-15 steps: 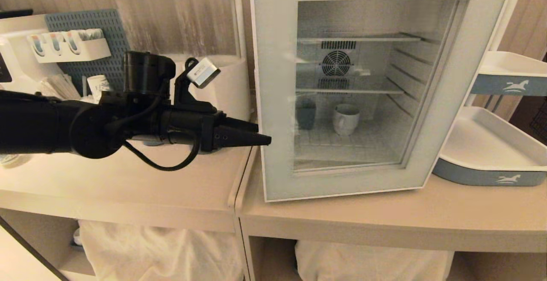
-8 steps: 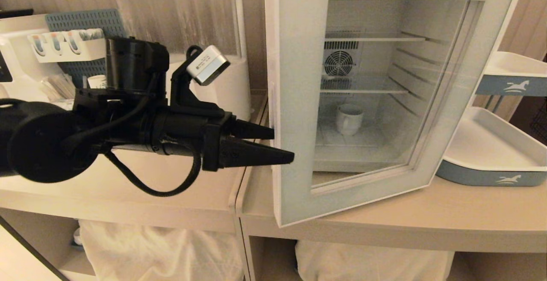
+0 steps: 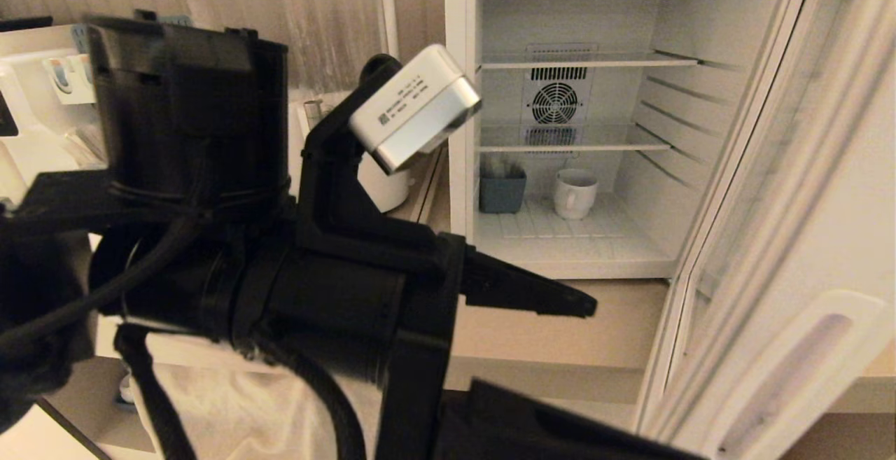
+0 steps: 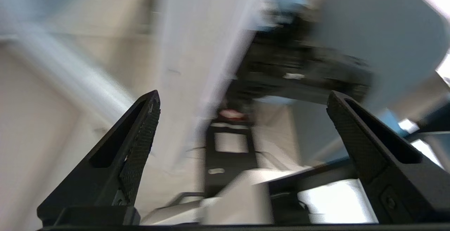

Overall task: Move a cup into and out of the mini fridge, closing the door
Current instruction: Open the freezer door

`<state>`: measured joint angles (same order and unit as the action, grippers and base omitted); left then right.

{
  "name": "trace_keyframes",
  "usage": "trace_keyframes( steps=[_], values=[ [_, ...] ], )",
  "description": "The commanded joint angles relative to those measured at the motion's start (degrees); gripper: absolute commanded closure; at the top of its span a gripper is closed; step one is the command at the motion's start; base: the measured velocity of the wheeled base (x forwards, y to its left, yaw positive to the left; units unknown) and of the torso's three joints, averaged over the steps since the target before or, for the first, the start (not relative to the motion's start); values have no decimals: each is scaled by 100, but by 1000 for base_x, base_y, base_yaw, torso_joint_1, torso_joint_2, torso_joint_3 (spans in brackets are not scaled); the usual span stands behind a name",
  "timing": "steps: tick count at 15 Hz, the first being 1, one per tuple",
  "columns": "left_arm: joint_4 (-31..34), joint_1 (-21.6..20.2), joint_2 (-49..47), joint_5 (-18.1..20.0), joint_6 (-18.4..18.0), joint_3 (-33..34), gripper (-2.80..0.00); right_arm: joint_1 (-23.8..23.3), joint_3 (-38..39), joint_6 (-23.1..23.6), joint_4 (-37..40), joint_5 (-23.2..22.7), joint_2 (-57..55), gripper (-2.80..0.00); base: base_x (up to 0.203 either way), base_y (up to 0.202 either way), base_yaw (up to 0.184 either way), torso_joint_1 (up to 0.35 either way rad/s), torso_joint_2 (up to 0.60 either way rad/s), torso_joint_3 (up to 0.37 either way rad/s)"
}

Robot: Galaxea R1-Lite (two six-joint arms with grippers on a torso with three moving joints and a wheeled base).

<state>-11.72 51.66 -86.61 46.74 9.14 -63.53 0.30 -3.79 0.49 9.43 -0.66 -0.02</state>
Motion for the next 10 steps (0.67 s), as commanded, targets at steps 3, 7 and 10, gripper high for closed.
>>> trace_keyframes(
  steps=[3, 7, 10],
  values=[
    [-10, 363, 767, -123, 168, 756, -280, 5, -16, 22, 59, -13, -6, 0, 0, 0, 0, 0, 0, 0],
    [36, 316, 1216, -271, 158, 1066, -280, 5, -16, 22, 50, -13, -6, 0, 0, 0, 0, 0, 0, 0],
    [155, 9, 1837, -1097, 210, 1504, -280, 5, -16, 22, 50, -13, -6, 0, 0, 0, 0, 0, 0, 0]
  ],
)
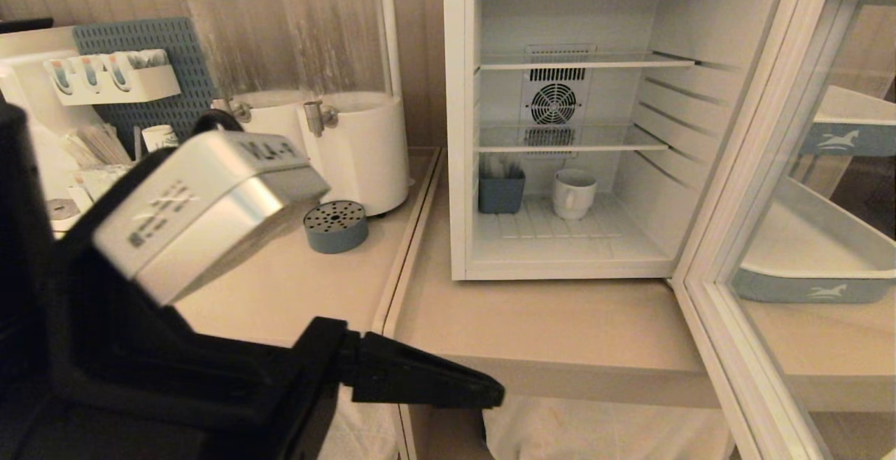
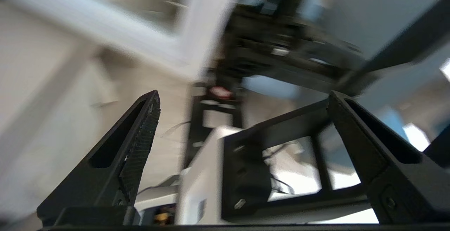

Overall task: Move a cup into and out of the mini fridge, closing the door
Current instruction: Open the freezer door

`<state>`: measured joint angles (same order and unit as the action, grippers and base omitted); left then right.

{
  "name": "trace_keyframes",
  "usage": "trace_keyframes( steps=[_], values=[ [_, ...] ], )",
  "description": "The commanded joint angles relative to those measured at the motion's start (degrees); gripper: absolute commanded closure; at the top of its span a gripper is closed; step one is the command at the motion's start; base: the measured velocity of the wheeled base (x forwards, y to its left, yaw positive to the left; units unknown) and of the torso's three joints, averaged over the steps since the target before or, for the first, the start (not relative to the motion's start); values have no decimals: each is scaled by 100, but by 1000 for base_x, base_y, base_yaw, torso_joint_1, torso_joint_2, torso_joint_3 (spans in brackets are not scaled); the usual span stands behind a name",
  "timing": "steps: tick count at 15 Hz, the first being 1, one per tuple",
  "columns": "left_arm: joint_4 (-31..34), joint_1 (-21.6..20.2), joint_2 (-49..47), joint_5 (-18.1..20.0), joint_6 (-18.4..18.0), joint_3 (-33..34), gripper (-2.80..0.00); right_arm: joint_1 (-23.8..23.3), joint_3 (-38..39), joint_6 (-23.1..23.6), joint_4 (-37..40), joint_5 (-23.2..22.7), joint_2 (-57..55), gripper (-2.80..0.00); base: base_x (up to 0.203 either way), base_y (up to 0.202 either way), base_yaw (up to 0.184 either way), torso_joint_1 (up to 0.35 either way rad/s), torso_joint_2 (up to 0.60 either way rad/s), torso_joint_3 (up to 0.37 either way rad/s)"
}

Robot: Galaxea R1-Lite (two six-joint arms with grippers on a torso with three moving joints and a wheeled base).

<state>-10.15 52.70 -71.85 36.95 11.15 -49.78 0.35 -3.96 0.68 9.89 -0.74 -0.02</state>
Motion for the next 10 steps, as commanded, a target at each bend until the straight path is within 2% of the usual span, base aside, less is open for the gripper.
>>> trace_keyframes(
  steps=[1, 4, 6, 10],
  values=[
    [33, -174, 612, -254, 39, 216, -280, 0, 1, 2, 5, -5, -6, 0, 0, 0, 0, 0, 0, 0],
    [695, -523, 1513, -816, 158, 238, -280, 0, 1, 2, 13, -5, -15, 0, 0, 0, 0, 0, 0, 0],
    [1345, -1008, 1935, -1134, 224, 157, -280, 0, -17, -7, 22, -5, -6, 0, 0, 0, 0, 0, 0, 0],
    [2058, -2037, 2966, -1174, 333, 234, -280, 0, -17, -24, 13, -5, -6, 0, 0, 0, 0, 0, 0, 0]
  ],
)
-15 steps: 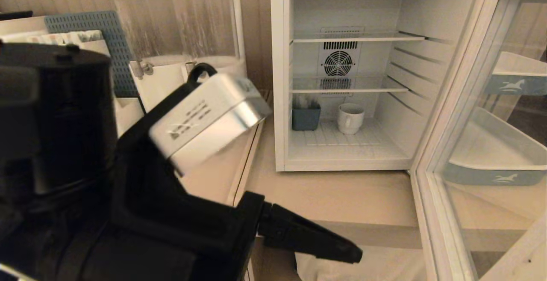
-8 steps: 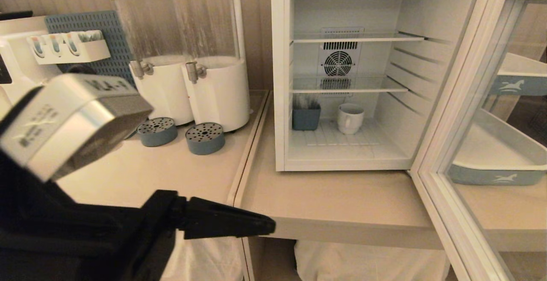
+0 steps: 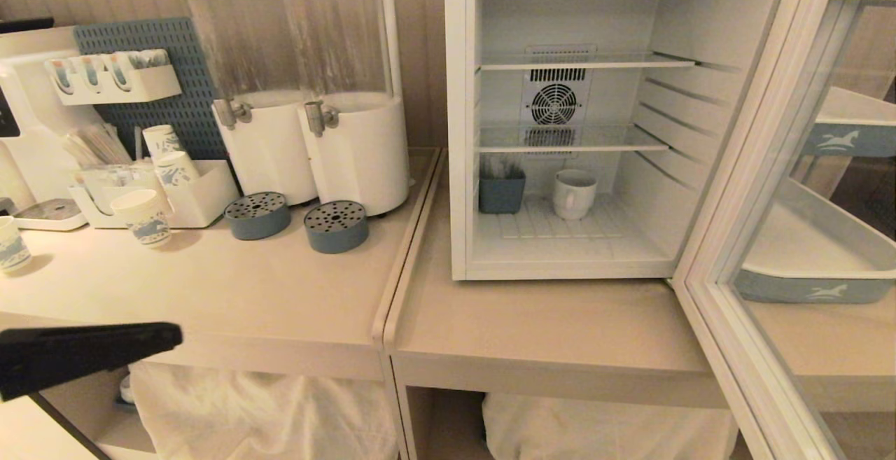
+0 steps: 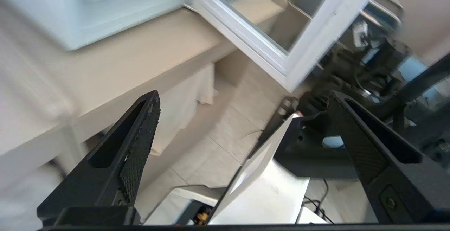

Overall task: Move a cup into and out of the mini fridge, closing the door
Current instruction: Open the freezer door, then take the ceramic cup out of the freezer

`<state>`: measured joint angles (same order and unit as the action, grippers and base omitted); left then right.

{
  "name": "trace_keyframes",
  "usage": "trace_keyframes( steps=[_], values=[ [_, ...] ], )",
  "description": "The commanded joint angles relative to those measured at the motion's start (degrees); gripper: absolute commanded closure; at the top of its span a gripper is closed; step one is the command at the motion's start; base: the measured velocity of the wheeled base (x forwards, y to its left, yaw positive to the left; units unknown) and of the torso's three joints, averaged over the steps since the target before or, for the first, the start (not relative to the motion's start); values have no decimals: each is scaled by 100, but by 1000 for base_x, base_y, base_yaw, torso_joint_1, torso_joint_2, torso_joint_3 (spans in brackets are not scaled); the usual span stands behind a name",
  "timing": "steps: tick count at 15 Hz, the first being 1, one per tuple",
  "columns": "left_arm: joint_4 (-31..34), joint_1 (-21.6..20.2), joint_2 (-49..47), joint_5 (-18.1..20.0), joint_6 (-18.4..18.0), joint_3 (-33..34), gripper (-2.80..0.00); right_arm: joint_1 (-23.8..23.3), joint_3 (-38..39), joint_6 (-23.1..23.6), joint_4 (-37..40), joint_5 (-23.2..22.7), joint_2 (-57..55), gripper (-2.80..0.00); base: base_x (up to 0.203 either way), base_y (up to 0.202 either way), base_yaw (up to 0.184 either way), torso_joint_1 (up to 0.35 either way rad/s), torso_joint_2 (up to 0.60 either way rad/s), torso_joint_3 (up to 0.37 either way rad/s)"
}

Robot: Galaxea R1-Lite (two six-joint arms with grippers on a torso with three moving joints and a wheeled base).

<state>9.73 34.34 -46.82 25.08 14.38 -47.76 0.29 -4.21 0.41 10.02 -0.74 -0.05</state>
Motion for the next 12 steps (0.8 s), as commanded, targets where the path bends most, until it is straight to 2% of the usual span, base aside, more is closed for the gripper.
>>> trace_keyframes(
  steps=[1, 3, 6, 9, 11, 12],
  values=[
    [227, -449, 683, 11, 19, 92, -280, 6, 7, -7, 0, -5, -4, 0, 0, 0, 0, 0, 0, 0],
    [468, -856, 1042, 52, 54, 196, -280, 6, 7, -75, 0, 4, -4, 0, 0, 0, 0, 0, 0, 0],
    [674, -999, 1563, 98, 258, 407, -280, 6, 7, -112, 0, 4, -4, 0, 0, 0, 0, 0, 0, 0],
    [757, -1089, 1793, 57, 289, 538, -280, 6, 7, -146, -2, 47, -4, 0, 0, 0, 0, 0, 0, 0],
    [997, -1582, 2189, 67, 278, 569, -280, 6, 7, -156, -9, 48, -4, 0, 0, 0, 0, 0, 0, 0],
    [1085, -1694, 2274, 59, 276, 584, -280, 6, 7, -156, -9, 48, -4, 0, 0, 0, 0, 0, 0, 0]
  ],
)
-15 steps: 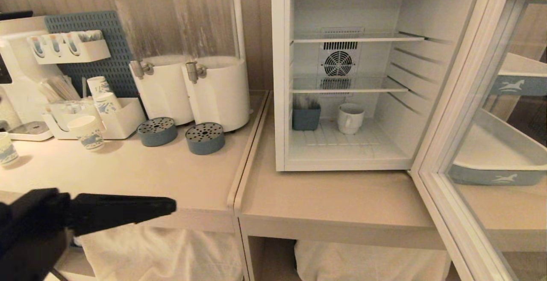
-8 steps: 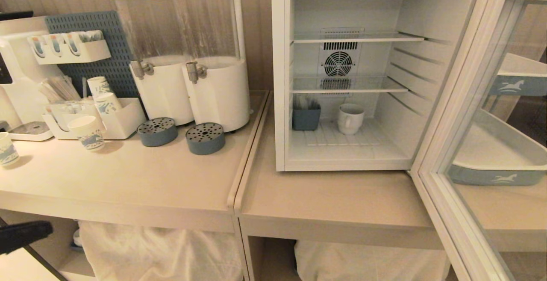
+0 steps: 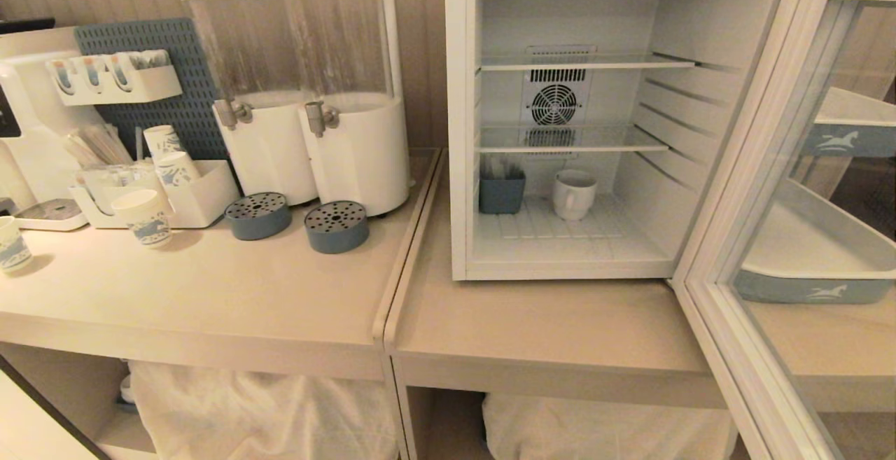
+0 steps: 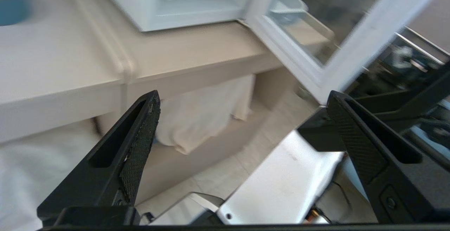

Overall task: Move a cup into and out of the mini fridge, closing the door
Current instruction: Take the ceramic cup out of the freezer

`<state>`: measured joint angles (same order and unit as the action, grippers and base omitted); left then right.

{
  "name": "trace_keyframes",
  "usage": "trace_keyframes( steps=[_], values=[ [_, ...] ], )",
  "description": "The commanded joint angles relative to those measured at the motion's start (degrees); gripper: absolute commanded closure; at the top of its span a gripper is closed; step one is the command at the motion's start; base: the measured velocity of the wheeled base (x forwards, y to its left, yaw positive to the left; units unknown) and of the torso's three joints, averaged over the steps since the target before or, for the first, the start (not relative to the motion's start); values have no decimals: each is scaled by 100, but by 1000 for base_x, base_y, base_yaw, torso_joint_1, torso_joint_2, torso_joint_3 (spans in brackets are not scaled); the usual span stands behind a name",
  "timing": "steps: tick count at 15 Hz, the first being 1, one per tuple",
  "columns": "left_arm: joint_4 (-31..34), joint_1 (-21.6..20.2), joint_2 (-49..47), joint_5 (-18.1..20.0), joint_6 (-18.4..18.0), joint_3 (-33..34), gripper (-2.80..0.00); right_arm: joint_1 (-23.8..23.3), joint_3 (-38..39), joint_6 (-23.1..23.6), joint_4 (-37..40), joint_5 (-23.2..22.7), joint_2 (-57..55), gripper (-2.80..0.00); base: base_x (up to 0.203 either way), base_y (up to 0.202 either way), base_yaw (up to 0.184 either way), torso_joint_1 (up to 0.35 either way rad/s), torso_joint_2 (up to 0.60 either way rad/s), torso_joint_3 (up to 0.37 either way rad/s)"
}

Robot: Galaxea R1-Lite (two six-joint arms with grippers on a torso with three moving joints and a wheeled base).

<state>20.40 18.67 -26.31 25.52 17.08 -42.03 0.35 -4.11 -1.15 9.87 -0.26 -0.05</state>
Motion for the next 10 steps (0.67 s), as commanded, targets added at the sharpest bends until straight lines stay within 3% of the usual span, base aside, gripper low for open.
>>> trace_keyframes(
  steps=[1, 2, 3, 8, 10],
  values=[
    [64, -194, 310, 14, 12, 53, -280, 0, -2, 0, 6, 0, -4, 0, 0, 0, 0, 0, 0, 0],
    [78, -232, 355, 14, 15, 81, -280, 0, -2, -8, 6, 0, -4, 0, 0, 0, 0, 0, 0, 0],
    [86, -250, 398, 6, 15, 107, 0, 0, -2, -8, 11, 0, -4, 0, 0, 0, 0, 0, 0, 0],
    [123, -292, 530, 14, 15, 134, 0, 0, -2, -8, 6, 0, -4, 0, 0, 0, 0, 0, 0, 0],
    [382, -580, 842, 4, 9, 108, 0, 0, -2, -8, 6, 0, -4, 0, 0, 0, 0, 0, 0, 0]
  ],
)
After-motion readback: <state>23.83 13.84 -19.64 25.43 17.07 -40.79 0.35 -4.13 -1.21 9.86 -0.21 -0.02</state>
